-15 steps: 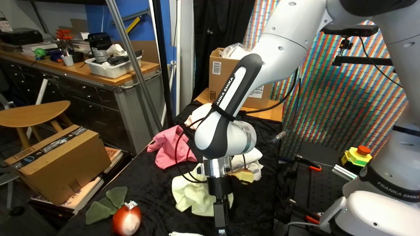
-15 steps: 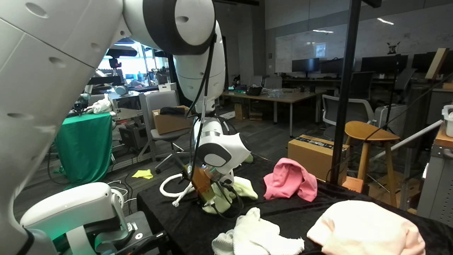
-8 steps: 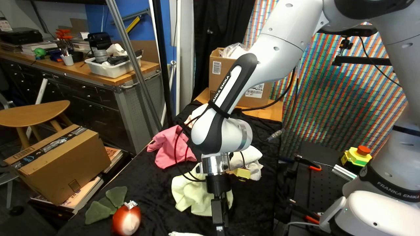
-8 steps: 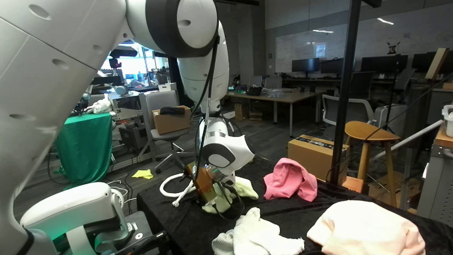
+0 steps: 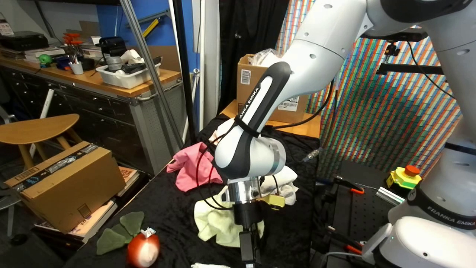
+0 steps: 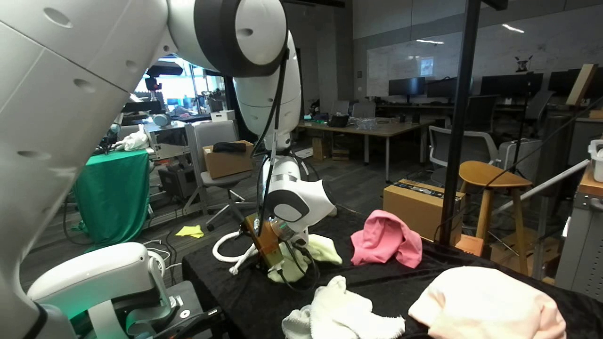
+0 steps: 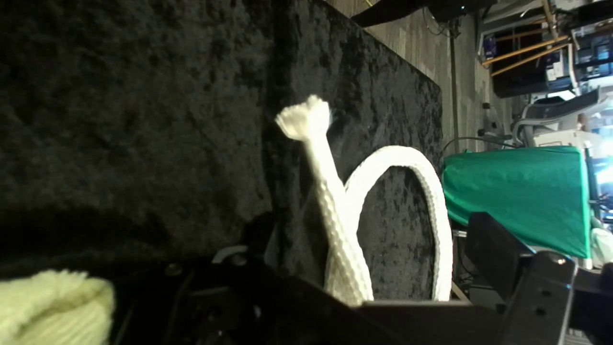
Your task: Put all the objects on the table grouped together.
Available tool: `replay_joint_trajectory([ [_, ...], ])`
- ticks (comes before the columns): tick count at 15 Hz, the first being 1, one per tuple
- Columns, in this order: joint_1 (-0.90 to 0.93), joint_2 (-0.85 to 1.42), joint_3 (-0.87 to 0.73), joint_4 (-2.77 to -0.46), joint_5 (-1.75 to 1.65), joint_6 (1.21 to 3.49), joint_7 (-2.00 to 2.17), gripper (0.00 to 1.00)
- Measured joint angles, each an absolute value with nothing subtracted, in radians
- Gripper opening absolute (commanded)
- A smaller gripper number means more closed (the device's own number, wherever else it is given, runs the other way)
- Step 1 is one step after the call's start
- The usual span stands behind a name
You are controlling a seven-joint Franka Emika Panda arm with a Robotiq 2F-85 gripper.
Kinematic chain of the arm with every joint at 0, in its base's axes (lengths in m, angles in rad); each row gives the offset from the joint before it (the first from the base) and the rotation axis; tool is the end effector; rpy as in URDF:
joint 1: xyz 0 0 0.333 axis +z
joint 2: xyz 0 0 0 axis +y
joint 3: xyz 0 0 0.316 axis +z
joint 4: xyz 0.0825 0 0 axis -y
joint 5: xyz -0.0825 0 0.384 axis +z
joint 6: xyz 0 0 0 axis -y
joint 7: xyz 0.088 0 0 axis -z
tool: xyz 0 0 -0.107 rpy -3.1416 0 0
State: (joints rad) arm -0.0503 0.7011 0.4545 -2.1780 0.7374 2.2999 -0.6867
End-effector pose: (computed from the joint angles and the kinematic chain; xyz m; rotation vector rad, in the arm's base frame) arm 0.4315 0.2322 0.0755 -2.2680 -0.4600 0.5575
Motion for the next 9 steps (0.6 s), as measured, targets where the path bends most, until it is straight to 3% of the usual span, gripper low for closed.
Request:
replay_joint_trajectory([
  [9, 0.018, 0.704, 0.455, -2.167, 0.766, 2.282, -0.684, 1.0],
])
